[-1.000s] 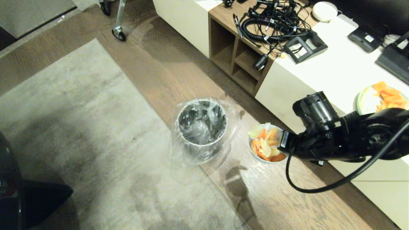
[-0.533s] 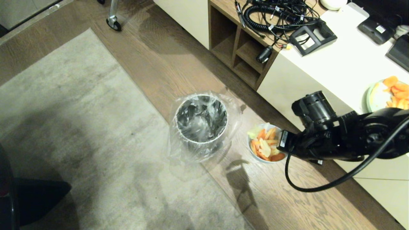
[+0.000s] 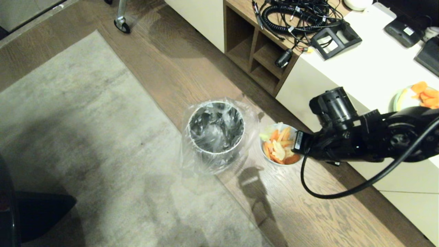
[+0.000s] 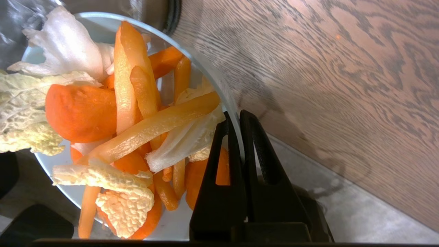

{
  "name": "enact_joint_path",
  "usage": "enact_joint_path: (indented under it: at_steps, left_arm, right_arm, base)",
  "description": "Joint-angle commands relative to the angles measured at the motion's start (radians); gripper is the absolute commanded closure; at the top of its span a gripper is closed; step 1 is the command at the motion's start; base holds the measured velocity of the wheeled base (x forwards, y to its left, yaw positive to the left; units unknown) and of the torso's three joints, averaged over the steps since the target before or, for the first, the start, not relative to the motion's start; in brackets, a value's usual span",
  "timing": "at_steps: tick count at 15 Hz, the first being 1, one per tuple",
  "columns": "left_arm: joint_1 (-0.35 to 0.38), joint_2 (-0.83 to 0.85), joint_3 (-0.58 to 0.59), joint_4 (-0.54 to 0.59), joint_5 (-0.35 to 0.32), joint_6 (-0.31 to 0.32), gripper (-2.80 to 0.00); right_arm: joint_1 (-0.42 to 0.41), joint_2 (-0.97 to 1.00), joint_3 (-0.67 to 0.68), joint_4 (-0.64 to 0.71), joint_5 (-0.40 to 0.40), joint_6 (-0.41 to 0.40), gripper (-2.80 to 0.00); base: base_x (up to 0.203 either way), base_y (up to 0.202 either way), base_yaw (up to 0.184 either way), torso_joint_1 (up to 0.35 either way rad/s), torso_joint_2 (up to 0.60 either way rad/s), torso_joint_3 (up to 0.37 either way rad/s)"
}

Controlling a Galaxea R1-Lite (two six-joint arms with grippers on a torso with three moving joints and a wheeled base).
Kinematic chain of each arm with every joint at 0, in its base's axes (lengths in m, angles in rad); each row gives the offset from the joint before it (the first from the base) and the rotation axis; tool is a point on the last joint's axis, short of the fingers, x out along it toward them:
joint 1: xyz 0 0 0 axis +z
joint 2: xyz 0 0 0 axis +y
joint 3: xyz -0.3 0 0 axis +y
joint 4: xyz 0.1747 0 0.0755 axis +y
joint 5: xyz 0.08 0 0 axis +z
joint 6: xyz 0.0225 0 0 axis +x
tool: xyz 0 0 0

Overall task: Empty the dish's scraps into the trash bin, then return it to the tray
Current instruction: Move the bowl over the trash can

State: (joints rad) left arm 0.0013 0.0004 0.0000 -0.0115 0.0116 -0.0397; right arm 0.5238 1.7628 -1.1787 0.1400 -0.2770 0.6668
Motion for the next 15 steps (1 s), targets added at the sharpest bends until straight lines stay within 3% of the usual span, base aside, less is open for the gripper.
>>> enact_joint_path:
  at_steps: [1,8,15]
  left_arm:
    - [0.0,0.0,0.0,-0.001,0.001,0.0,0.0]
    - [-0.001,0.0,0.0,-0.001,0.001,0.001,0.0]
    - [0.0,0.0,0.0,-0.001,0.001,0.0,0.0]
  right_arm:
    - [0.021,0.025,-0.045,0.001,-0.004,0.0,0.0]
    - [0.053,0.163,-0.244,0.0,-0.017,-0.102,0.0]
    - [0.053,0.334,-0.548,0.008,-0.016,-0.207,0.0]
  base:
    - [0.0,0.0,0.0,0.0,0.0,0.0]
    - [0.0,0.0,0.0,0.0,0.0,0.0]
    - [0.0,0.0,0.0,0.0,0.0,0.0]
